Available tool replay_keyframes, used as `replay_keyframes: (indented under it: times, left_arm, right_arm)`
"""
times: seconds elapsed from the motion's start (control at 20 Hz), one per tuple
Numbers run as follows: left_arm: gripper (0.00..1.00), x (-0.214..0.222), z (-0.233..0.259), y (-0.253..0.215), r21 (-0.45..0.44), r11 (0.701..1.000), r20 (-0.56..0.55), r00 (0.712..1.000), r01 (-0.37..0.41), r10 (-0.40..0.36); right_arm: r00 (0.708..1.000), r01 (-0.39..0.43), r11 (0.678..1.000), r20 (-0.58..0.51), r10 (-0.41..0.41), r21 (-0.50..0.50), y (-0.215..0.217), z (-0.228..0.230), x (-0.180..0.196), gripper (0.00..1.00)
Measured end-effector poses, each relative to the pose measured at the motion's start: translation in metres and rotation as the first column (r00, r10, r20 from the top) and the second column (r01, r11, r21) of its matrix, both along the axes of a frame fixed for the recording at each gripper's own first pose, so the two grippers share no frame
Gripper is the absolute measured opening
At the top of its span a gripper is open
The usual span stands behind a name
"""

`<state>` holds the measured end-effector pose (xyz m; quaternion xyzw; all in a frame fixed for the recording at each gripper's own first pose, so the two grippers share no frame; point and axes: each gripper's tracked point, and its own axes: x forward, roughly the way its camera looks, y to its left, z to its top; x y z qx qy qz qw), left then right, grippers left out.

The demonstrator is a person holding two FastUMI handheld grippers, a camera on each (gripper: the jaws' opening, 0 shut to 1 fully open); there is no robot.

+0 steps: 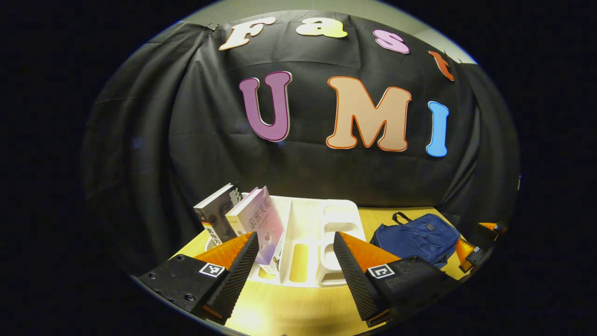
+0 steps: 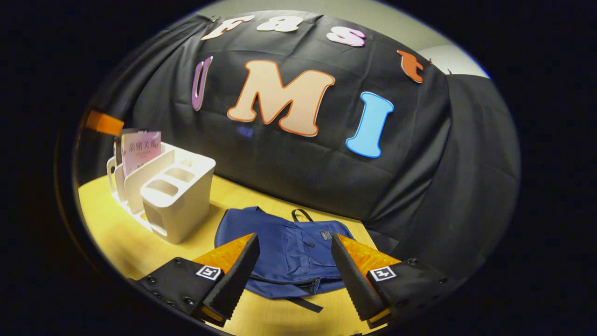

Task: Open the schoolbag, grab two books from the bookshelf and put them into the schoolbag.

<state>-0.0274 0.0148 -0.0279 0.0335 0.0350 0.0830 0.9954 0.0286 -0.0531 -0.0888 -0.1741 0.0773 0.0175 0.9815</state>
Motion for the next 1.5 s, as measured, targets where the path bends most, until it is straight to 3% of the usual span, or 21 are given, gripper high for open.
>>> replay_keyframes:
  times: [0.1,0.2,0.35,0.4,0.45,0.5,0.55,0.6,0.65,0.8,0.85,1.0,1.05,1.4,1.45,1.5]
  left_arm:
    - [0.95,-0.003,-0.003,0.008,0.004,1.0,-0.01,1.0,-0.027,0.027]
    - [0.95,-0.004,-0.006,0.013,0.005,0.999,-0.018,0.999,-0.042,0.043]
    - [0.92,-0.005,-0.01,0.021,0.009,0.998,-0.028,0.997,-0.067,0.067]
    - [0.95,-0.004,-0.01,0.022,0.008,0.997,-0.029,0.997,-0.074,0.074]
    - [0.92,-0.004,-0.013,0.024,0.004,0.997,-0.034,0.996,-0.079,0.079]
    - [0.92,-0.004,-0.015,0.024,0.001,0.997,-0.042,0.996,-0.082,0.082]
    - [0.92,-0.004,-0.017,0.025,0.002,0.996,-0.049,0.995,-0.086,0.086]
    - [0.95,-0.004,-0.018,0.026,0.007,0.996,-0.054,0.994,-0.091,0.091]
    - [0.95,-0.004,-0.018,0.027,0.012,0.995,-0.055,0.994,-0.097,0.098]
    - [0.92,-0.001,-0.021,0.023,-0.002,0.995,-0.061,0.994,-0.095,0.095]
    - [0.95,0.0,-0.023,0.02,-0.006,0.996,-0.068,0.993,-0.092,0.092]
    - [0.95,0.001,-0.024,0.014,-0.008,0.996,-0.077,0.993,-0.086,0.086]
    - [0.95,0.002,-0.025,0.014,-0.006,0.996,-0.08,0.993,-0.088,0.087]
    - [0.95,-0.004,-0.029,0.019,0.005,0.993,-0.096,0.989,-0.115,0.115]
    - [0.95,-0.004,-0.03,0.02,0.001,0.993,-0.097,0.988,-0.12,0.119]
    - [0.95,-0.005,-0.029,0.021,-0.001,0.992,-0.099,0.987,-0.125,0.124]
  right_arm:
    - [1.0,-0.003,0.997,-0.015,0.002,-0.078,-0.003,-0.015,0.005,0.94]
    - [1.0,-0.009,0.989,-0.026,0.005,-0.15,-0.006,-0.031,0.009,1.0]
    - [0.999,-0.021,0.965,-0.051,0.008,-0.262,-0.01,-0.057,0.014,0.94]
    - [0.999,-0.021,0.954,-0.049,0.007,-0.3,-0.012,-0.062,0.015,1.0]
    - [0.999,-0.023,0.943,-0.05,0.006,-0.333,-0.013,-0.07,0.016,1.0]
    - [0.999,-0.026,0.934,-0.048,0.009,-0.357,-0.014,-0.074,0.015,0.93]
    - [0.999,-0.032,0.925,-0.047,0.015,-0.38,-0.014,-0.079,0.015,0.93]
    - [0.999,-0.036,0.913,-0.044,0.02,-0.406,-0.014,-0.083,0.014,1.0]
    - [0.999,-0.043,0.9,-0.041,0.028,-0.433,-0.014,-0.087,0.014,0.93]
    - [0.998,-0.068,0.837,-0.033,0.059,-0.543,-0.009,-0.097,0.018,0.93]
    - [0.997,-0.075,0.808,-0.03,0.072,-0.584,-0.008,-0.099,0.019,0.91]
    - [0.993,-0.101,0.742,-0.021,0.116,-0.663,0.001,-0.109,0.024,0.91]
    - [0.992,-0.106,0.724,-0.021,0.125,-0.681,0.003,-0.111,0.026,0.97]
    - [0.991,-0.116,0.65,-0.048,0.122,-0.751,0.0,-0.13,0.036,0.96]
    - [0.991,-0.122,0.637,-0.054,0.125,-0.761,0.001,-0.132,0.037,0.89]
    - [0.989,-0.138,0.621,-0.07,0.132,-0.771,0.004,-0.136,0.04,0.89]
